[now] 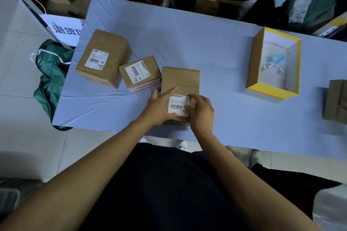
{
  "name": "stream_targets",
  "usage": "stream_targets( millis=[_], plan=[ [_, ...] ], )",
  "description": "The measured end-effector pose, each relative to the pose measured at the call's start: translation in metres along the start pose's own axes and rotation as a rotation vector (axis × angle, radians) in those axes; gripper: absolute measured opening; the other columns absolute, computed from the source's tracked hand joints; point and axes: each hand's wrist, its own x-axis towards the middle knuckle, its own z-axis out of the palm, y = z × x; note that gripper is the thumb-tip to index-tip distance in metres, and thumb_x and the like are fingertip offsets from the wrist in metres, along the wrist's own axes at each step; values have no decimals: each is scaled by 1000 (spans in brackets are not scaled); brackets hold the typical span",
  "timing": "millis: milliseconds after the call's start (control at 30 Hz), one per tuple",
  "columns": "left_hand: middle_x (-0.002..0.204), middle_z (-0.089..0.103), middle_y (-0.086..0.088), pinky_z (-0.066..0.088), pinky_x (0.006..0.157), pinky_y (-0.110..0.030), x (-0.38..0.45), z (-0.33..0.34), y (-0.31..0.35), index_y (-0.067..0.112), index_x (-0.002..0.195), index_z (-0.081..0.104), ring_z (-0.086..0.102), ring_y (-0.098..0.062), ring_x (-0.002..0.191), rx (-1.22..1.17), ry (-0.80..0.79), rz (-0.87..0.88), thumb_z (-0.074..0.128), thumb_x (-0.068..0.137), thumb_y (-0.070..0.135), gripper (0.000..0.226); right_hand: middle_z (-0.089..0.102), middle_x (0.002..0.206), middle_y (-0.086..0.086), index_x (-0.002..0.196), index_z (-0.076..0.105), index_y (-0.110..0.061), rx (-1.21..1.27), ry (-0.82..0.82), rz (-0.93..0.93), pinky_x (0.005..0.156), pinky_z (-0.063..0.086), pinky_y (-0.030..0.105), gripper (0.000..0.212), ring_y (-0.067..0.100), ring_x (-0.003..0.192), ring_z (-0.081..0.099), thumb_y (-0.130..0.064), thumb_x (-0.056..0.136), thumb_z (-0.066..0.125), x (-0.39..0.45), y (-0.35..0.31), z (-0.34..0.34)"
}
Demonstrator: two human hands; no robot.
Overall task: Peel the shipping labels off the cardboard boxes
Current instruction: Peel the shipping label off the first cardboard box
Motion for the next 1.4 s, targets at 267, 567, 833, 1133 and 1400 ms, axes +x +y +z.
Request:
stream_targets(
  millis=[267, 567, 833, 1133, 1400],
  plan=[
    [149, 16, 1, 35, 114, -44, 0, 1, -3, 59, 143, 22, 31, -29, 138, -5, 0, -17, 79, 70, 29, 96, 57, 127, 3, 112, 68, -22, -8, 6, 10, 86, 47, 27, 30, 19, 105, 59, -10, 85, 63, 1, 0, 2],
    [149, 16, 2, 33, 115, -46, 0, 3, 0, 63, 140, 21, 31, -30, 137, -6, -4, -43, 71, 59, 42, 97, 58, 117, 6, 105, 70, -19, -39, 50, 37, 75, 38, 23, 29, 21, 96, 58, -9, 92, 46, 6, -4, 2],
    [149, 17, 3, 33, 115, -46, 0, 3, -1, 65, 139, 21, 30, -29, 139, -22, 1, -40, 71, 57, 45, 98, 56, 116, 3, 99, 70, -16, -25, 38, 72, 73, 36, 22, 24, 19, 94, 59, -9, 92, 47, 8, -5, 1],
    [148, 17, 3, 33, 115, -46, 0, 3, -2, 64, 139, 21, 31, -29, 137, -28, 6, -26, 74, 62, 39, 97, 61, 122, 7, 115, 70, -19, -12, 66, -10, 81, 43, 23, 30, 22, 101, 62, -11, 92, 53, 0, -1, 3],
    [148, 17, 2, 34, 114, -45, 1, 3, -4, 63, 140, 21, 31, -29, 138, -28, 8, -20, 75, 64, 36, 97, 60, 116, 3, 94, 74, -17, -13, 110, 96, 75, 34, 17, 12, 15, 99, 60, -15, 85, 66, 15, -9, 5]
  ],
)
